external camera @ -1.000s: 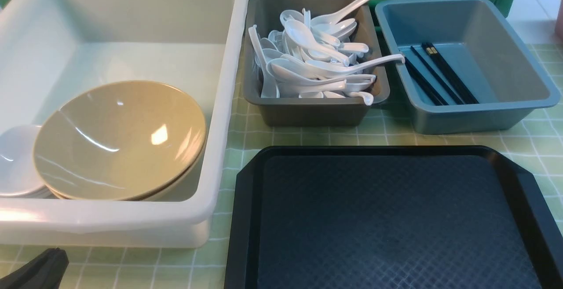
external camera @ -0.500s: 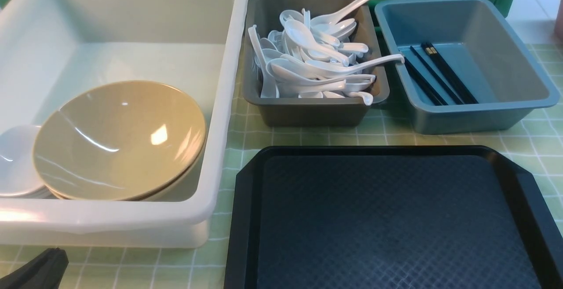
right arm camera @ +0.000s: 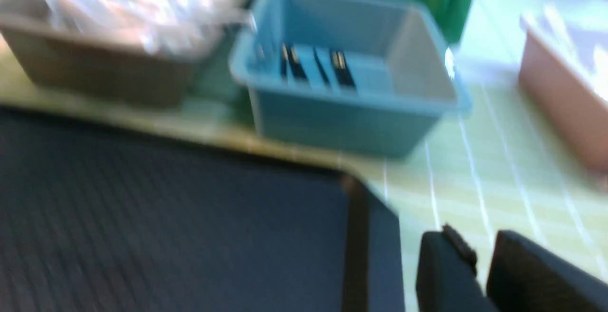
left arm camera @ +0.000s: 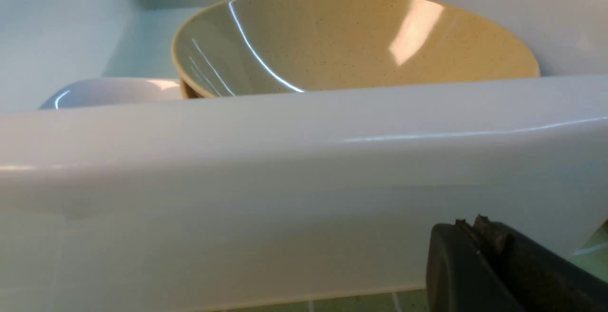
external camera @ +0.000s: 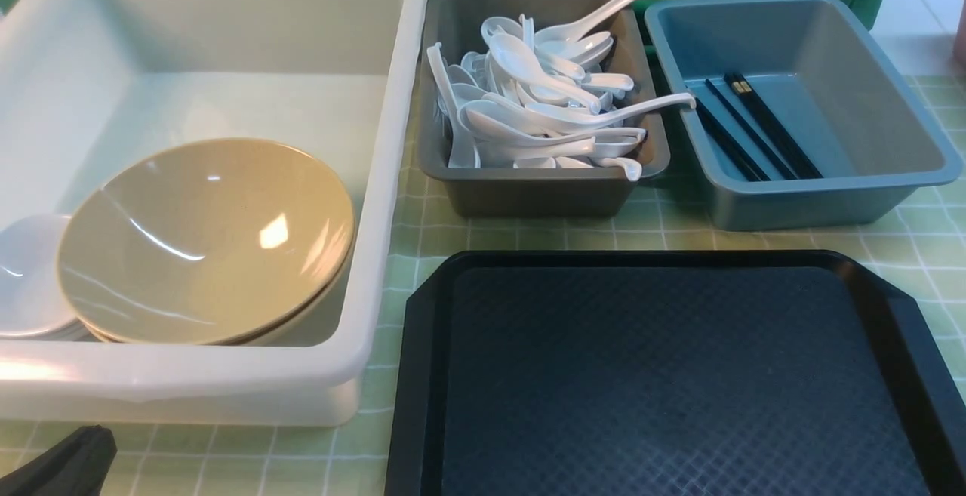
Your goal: On green table put chopsticks spoon bowls plates into blue grey white boxes.
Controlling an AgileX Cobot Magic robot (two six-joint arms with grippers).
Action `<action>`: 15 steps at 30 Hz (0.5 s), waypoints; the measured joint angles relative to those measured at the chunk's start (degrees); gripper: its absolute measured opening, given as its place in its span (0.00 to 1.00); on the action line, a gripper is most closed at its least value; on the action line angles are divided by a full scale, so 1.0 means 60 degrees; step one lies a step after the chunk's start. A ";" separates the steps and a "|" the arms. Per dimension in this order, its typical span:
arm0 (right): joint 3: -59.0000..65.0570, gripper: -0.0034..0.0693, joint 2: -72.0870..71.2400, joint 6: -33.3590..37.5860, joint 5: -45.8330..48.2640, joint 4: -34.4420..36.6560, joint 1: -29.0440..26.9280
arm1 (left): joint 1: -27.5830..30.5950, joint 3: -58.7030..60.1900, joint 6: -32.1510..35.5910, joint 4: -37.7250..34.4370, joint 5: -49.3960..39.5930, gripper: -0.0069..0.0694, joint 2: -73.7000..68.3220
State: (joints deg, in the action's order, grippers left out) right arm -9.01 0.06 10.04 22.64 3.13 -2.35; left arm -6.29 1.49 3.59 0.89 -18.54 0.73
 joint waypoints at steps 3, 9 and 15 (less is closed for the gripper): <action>0.0831 0.26 -0.0105 0.0000 0.0014 0.0000 -0.0252 | 0.0000 0.0000 0.0000 0.0008 0.0000 0.09 0.0000; 0.1408 0.27 -0.0105 -0.0078 -0.0309 0.0000 -0.0525 | 0.0000 0.0000 0.0000 0.0008 0.0000 0.09 0.0000; 0.1540 0.27 -0.0105 -0.0115 -0.0991 0.0000 -0.0548 | 0.0000 0.0000 0.0000 0.0008 0.0008 0.09 0.0000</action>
State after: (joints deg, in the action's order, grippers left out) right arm 0.23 -0.57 9.35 16.69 3.13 -5.63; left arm -6.29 1.49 3.59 0.94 -18.49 0.73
